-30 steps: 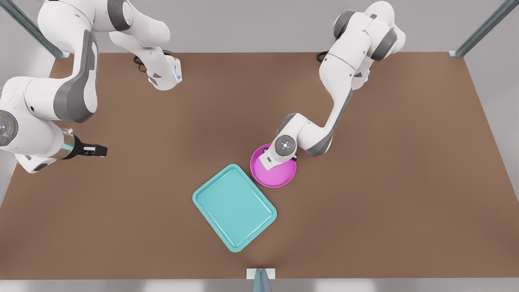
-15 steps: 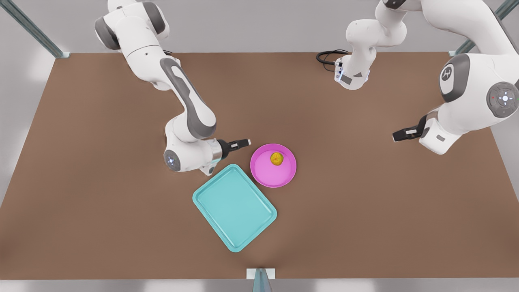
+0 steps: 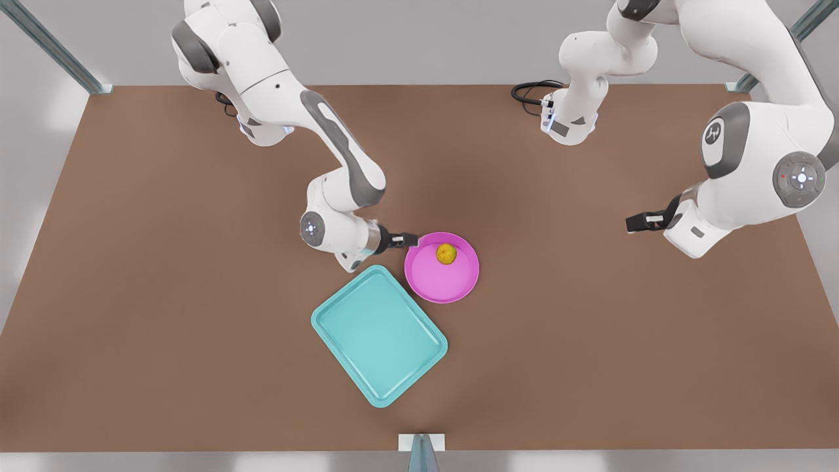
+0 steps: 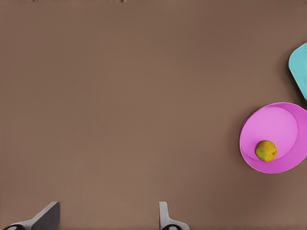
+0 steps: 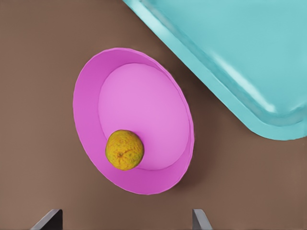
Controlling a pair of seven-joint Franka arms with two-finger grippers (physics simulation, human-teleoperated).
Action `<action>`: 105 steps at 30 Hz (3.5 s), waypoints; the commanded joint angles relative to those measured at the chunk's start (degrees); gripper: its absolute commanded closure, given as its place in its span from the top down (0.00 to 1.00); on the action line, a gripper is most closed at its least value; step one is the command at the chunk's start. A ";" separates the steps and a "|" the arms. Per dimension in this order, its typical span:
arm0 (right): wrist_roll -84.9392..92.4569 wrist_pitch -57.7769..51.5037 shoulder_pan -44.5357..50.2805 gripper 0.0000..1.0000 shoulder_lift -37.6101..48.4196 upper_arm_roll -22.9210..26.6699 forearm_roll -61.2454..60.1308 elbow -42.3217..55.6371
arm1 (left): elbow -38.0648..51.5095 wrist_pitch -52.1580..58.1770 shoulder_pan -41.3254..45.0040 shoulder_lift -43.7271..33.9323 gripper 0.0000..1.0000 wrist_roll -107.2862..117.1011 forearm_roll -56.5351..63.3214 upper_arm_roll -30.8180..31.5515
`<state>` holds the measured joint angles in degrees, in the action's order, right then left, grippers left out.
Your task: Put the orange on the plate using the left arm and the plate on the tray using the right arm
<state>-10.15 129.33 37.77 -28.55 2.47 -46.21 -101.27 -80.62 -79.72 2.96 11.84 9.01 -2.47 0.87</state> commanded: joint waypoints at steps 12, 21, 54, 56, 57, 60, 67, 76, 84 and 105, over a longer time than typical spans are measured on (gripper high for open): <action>-1.71 16.83 0.38 1.00 -6.16 -0.53 -0.28 0.19 | 0.02 -1.49 -0.06 1.17 1.00 -3.92 -1.13 0.01; 0.22 16.66 2.22 1.00 -5.90 -0.53 -0.10 -2.88 | 0.02 -1.49 0.02 1.87 1.00 -3.65 -1.84 -0.08; 0.05 17.53 6.44 0.53 -11.17 -0.45 -0.37 -1.65 | 0.02 -1.14 0.11 2.05 1.00 -2.95 -1.84 0.01; -0.04 17.53 6.44 0.36 -11.17 -0.45 -0.37 -1.57 | 0.02 -1.32 0.11 2.14 1.00 -2.95 -1.84 0.01; -0.13 17.53 6.53 0.32 -11.09 -0.45 -0.37 -1.57 | 0.02 -1.32 0.11 2.14 1.00 -2.95 -1.84 0.01; -0.57 17.45 6.70 0.24 -10.91 -0.45 -0.37 -1.48 | 0.02 -1.41 0.20 2.14 1.00 -2.95 -1.84 0.01; -0.83 17.01 6.79 0.21 -9.77 -0.53 -0.46 -1.39 | 0.02 -1.41 0.11 2.14 1.00 -2.95 -1.84 0.01; -2.59 11.91 3.63 0.21 -6.52 0.08 -0.46 1.07 | 0.81 -1.05 0.11 3.10 1.00 -2.95 -1.75 0.09; -2.50 8.48 -10.17 0.21 -4.49 -0.01 -0.54 3.00 | 1.34 -1.05 0.55 4.07 1.00 -2.77 -1.31 0.01; 0.57 6.29 -16.15 1.00 -8.36 -1.41 -0.46 7.22 | 1.43 -1.06 0.47 4.51 1.00 -3.83 -1.66 -0.25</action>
<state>-10.44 135.86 21.70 -36.94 1.07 -46.67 -94.11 -79.22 -80.99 3.54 16.44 6.11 -3.90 0.67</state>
